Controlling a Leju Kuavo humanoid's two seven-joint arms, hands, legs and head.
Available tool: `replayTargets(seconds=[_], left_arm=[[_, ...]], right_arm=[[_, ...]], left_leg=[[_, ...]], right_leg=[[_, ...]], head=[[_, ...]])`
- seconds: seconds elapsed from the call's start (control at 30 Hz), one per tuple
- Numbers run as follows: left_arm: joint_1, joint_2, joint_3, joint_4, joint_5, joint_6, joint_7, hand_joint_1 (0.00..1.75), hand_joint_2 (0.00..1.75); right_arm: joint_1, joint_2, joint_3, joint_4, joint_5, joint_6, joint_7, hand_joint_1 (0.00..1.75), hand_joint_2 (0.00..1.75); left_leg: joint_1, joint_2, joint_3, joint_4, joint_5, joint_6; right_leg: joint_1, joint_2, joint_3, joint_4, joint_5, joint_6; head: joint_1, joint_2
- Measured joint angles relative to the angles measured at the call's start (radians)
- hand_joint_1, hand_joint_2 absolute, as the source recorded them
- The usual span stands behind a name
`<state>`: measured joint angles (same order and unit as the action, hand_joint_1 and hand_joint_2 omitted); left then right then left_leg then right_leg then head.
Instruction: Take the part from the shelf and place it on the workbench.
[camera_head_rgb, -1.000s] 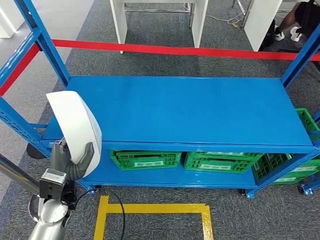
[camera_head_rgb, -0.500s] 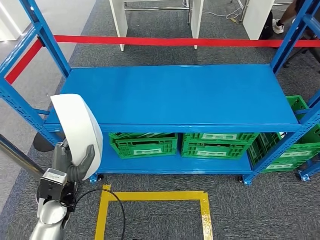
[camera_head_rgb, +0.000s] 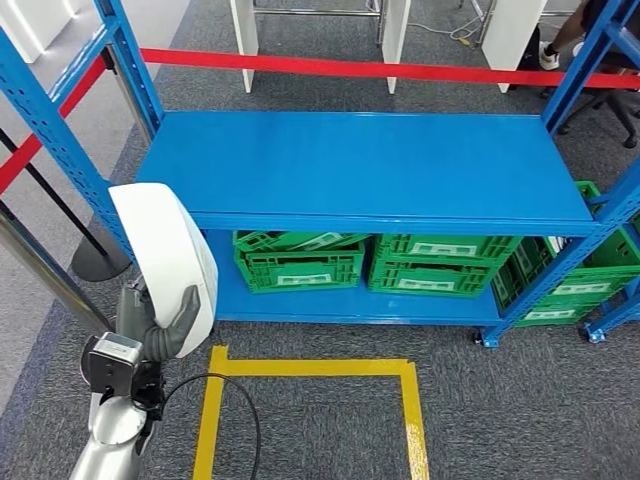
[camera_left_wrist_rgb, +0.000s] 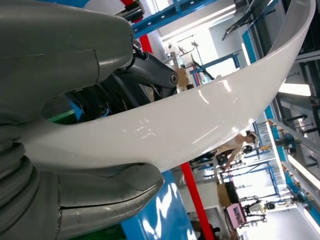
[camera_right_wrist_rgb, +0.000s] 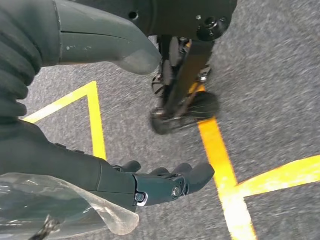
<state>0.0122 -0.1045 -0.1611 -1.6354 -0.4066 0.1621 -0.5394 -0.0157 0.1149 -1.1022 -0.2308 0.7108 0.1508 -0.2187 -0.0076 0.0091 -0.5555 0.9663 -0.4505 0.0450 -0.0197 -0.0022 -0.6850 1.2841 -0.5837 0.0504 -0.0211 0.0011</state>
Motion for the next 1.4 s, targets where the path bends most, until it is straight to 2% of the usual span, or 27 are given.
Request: replayTargets(seconds=[0.03,0.07,0.1,0.13,0.2,0.27,0.3,0.37,0.43,0.47,0.5,0.53,0.6,0.67,0.7,0.9,1.0,1.03,1.07,1.1,1.13,1.17,1.2,1.23,1.27,1.33,1.4], left_arm=[[0.002,0.000,0.000,0.000,0.005,-0.002,0.000,1.75,1.75],[0.004,0.000,0.001,0.000,0.009,-0.005,0.000,1.75,1.75],[0.005,0.000,0.001,-0.001,0.012,-0.006,0.000,1.75,1.75],[0.006,0.000,0.002,-0.003,0.014,-0.007,0.000,1.75,1.75],[0.006,0.000,0.003,-0.006,0.017,-0.008,-0.001,1.75,1.75],[0.007,0.001,0.003,-0.007,0.018,-0.008,-0.001,1.75,1.75],[0.009,0.001,0.003,-0.007,0.018,-0.008,-0.001,1.75,1.75],[0.012,0.002,0.003,-0.007,0.018,-0.008,-0.001,1.75,1.75],[0.013,0.004,0.004,-0.007,0.018,-0.008,-0.001,1.75,1.75],[0.014,0.004,0.004,-0.007,0.018,-0.008,-0.001,1.75,1.75],[0.015,0.005,0.004,-0.007,0.018,-0.008,-0.001,1.75,1.75],[0.015,0.005,0.004,-0.007,0.018,-0.008,-0.001,1.75,1.75],[0.015,0.005,0.004,-0.007,0.019,-0.008,-0.001,1.75,1.75],[0.015,0.006,0.004,-0.008,0.019,-0.008,-0.001,1.75,1.75],[0.014,0.006,0.004,-0.009,0.019,-0.008,-0.001,1.75,1.75],[0.014,0.006,0.004,-0.010,0.019,-0.008,-0.001,1.75,1.75],[0.014,0.006,0.004,-0.010,0.018,-0.008,-0.001,1.75,1.75],[0.014,0.006,0.005,-0.010,0.018,-0.008,-0.001,1.75,1.75],[0.014,0.006,0.006,-0.010,0.021,-0.009,-0.001,1.75,1.75],[0.016,0.005,0.009,-0.010,0.024,-0.010,-0.002,1.75,1.75],[0.018,0.005,0.014,-0.012,0.027,-0.010,-0.002,1.75,1.75],[0.020,0.005,0.018,-0.014,0.030,-0.011,-0.003,1.75,1.75],[0.021,0.005,0.023,-0.017,0.031,-0.011,-0.004,1.75,1.75],[0.022,0.005,0.025,-0.020,0.031,-0.011,-0.005,1.75,1.75],[0.025,0.005,0.027,-0.022,0.032,-0.011,-0.005,1.75,1.75],[0.036,0.006,0.036,-0.027,0.034,-0.007,-0.006,1.75,1.75],[0.061,0.009,0.056,-0.041,0.044,0.002,-0.007,1.75,1.75]], right_arm=[[-0.001,0.000,0.000,0.000,0.001,-0.003,0.004,0.00,1.75],[-0.002,0.000,-0.001,0.000,0.000,-0.007,0.010,0.00,1.75],[-0.003,0.000,-0.001,0.000,-0.001,-0.010,0.015,0.00,1.75],[-0.005,0.000,-0.002,0.000,-0.001,-0.012,0.019,0.00,1.75],[-0.009,-0.001,-0.002,0.000,-0.002,-0.014,0.023,0.00,1.75],[-0.008,-0.001,-0.003,0.001,-0.002,-0.014,0.025,0.00,1.75],[-0.007,-0.001,-0.003,0.001,-0.002,-0.014,0.026,0.00,1.75],[-0.007,0.000,-0.003,0.003,-0.002,-0.014,0.027,0.00,1.75],[-0.007,-0.001,-0.003,0.002,-0.002,-0.014,0.027,0.00,1.75],[-0.007,-0.001,-0.003,0.002,-0.002,-0.014,0.027,0.00,1.75],[-0.008,-0.002,-0.003,0.002,-0.002,-0.014,0.027,0.00,1.75],[-0.008,-0.002,-0.003,0.002,-0.002,-0.014,0.027,0.00,1.75],[-0.008,-0.002,-0.003,0.003,-0.002,-0.013,0.027,0.00,1.75],[-0.009,-0.002,-0.003,0.003,-0.002,-0.013,0.027,0.00,1.75],[-0.009,-0.001,-0.003,0.003,-0.002,-0.012,0.027,0.00,1.75],[-0.009,-0.001,-0.003,0.003,-0.002,-0.012,0.027,0.00,1.75],[-0.008,-0.002,-0.003,0.003,-0.002,-0.013,0.027,0.00,1.75],[-0.007,-0.002,-0.003,0.003,-0.002,-0.012,0.027,0.00,1.75],[-0.006,-0.002,-0.004,0.003,-0.004,-0.007,0.031,0.00,1.75],[-0.006,-0.002,-0.006,0.003,-0.006,0.001,0.038,0.00,1.75],[-0.007,-0.002,-0.008,0.003,-0.009,0.011,0.045,0.00,1.75],[-0.009,-0.002,-0.010,0.003,-0.012,0.025,0.049,0.00,1.75],[-0.011,-0.002,-0.014,0.003,-0.013,0.041,0.043,0.00,1.75],[-0.011,-0.002,-0.016,0.003,-0.013,0.053,0.031,0.00,1.75],[-0.011,-0.002,-0.018,0.003,-0.012,0.061,0.015,0.00,1.75],[-0.007,0.002,-0.020,0.003,0.000,0.048,-0.015,0.00,1.75],[-0.005,0.009,-0.019,0.002,0.030,-0.001,-0.041,0.00,1.75]], left_leg=[[0.000,0.000,-0.018,0.006,0.010,-0.002],[0.000,0.000,-0.034,0.014,0.019,-0.005],[-0.002,-0.001,-0.048,0.024,0.025,-0.009],[-0.003,-0.001,-0.058,0.032,0.031,-0.014],[-0.004,0.000,-0.071,0.041,0.046,-0.024],[-0.002,0.000,-0.078,0.043,0.057,-0.035],[0.000,-0.001,-0.084,0.051,0.042,-0.042],[0.003,-0.004,-0.104,0.117,-0.043,-0.055],[0.007,-0.004,-0.129,0.247,-0.142,-0.065],[0.008,-0.004,-0.134,0.304,-0.165,-0.067],[0.009,-0.004,-0.127,0.332,-0.164,-0.067],[0.009,-0.004,-0.103,0.324,-0.145,-0.066],[0.009,-0.005,-0.009,0.206,-0.096,-0.057],[0.005,-0.006,0.085,0.058,-0.089,-0.046],[0.003,-0.006,0.109,0.017,-0.095,-0.042],[0.002,-0.006,0.114,0.003,-0.099,-0.040],[0.000,-0.006,0.096,0.001,-0.080,-0.027],[0.000,-0.005,0.074,-0.001,-0.060,-0.018],[0.001,-0.003,0.041,-0.002,-0.031,-0.011],[0.001,-0.002,-0.003,0.002,0.004,-0.008],[-0.002,-0.001,-0.045,0.010,0.033,-0.008],[-0.005,-0.001,-0.077,0.020,0.056,-0.013],[-0.006,0.000,-0.094,0.027,0.071,-0.018],[-0.007,0.000,-0.100,0.028,0.081,-0.022],[-0.006,0.000,-0.103,0.028,0.091,-0.027],[-0.003,-0.002,-0.112,0.037,0.076,-0.038],[0.001,-0.005,-0.131,0.117,-0.016,-0.051]], right_leg=[[0.000,0.000,0.032,-0.016,0.033,-0.001],[0.000,0.000,0.080,-0.068,0.059,-0.002],[0.001,0.001,0.140,-0.143,0.063,-0.004],[0.001,0.002,0.193,-0.218,0.050,-0.006],[0.005,0.004,0.241,-0.304,0.017,-0.013],[0.005,0.002,0.226,-0.311,0.020,-0.027],[0.004,0.000,0.216,-0.310,0.029,-0.036],[0.002,-0.006,0.194,-0.310,0.051,-0.051],[0.003,-0.009,0.168,-0.306,0.076,-0.056],[0.003,-0.010,0.152,-0.303,0.089,-0.056],[0.004,-0.011,0.136,-0.299,0.100,-0.056],[0.004,-0.011,0.118,-0.294,0.110,-0.055],[0.005,-0.012,0.090,-0.285,0.127,-0.050],[0.007,-0.010,0.072,-0.280,0.143,-0.041],[0.008,-0.010,0.068,-0.280,0.150,-0.037],[0.008,-0.010,0.066,-0.282,0.157,-0.032],[0.005,-0.009,0.060,-0.288,0.172,-0.019],[0.005,-0.007,0.042,-0.250,0.129,-0.013],[0.006,-0.004,0.028,-0.172,0.083,-0.009],[0.006,-0.001,0.057,-0.145,0.054,-0.007],[0.007,0.000,0.109,-0.145,0.019,-0.007],[0.008,0.001,0.181,-0.198,0.022,-0.011],[0.009,0.002,0.244,-0.288,0.025,-0.015],[0.011,0.003,0.262,-0.324,0.012,-0.019],[0.012,0.004,0.258,-0.336,0.010,-0.025],[0.011,-0.001,0.239,-0.332,0.026,-0.039],[0.009,-0.006,0.225,-0.332,0.046,-0.054]], head=[[0.000,0.000],[0.000,0.000],[0.001,0.000],[0.001,0.000],[0.001,0.000],[0.001,0.000],[0.001,0.000],[-0.001,0.000],[-0.003,0.000],[-0.003,0.000],[-0.003,0.000],[-0.003,0.000],[-0.003,0.000],[-0.002,0.000],[-0.002,0.000],[-0.001,0.000],[-0.004,0.000],[-0.002,0.000],[0.000,0.000],[0.002,0.000],[0.005,0.000],[0.005,0.000],[0.005,0.000],[0.006,0.000],[0.006,0.000],[0.006,0.000],[0.002,0.000]])
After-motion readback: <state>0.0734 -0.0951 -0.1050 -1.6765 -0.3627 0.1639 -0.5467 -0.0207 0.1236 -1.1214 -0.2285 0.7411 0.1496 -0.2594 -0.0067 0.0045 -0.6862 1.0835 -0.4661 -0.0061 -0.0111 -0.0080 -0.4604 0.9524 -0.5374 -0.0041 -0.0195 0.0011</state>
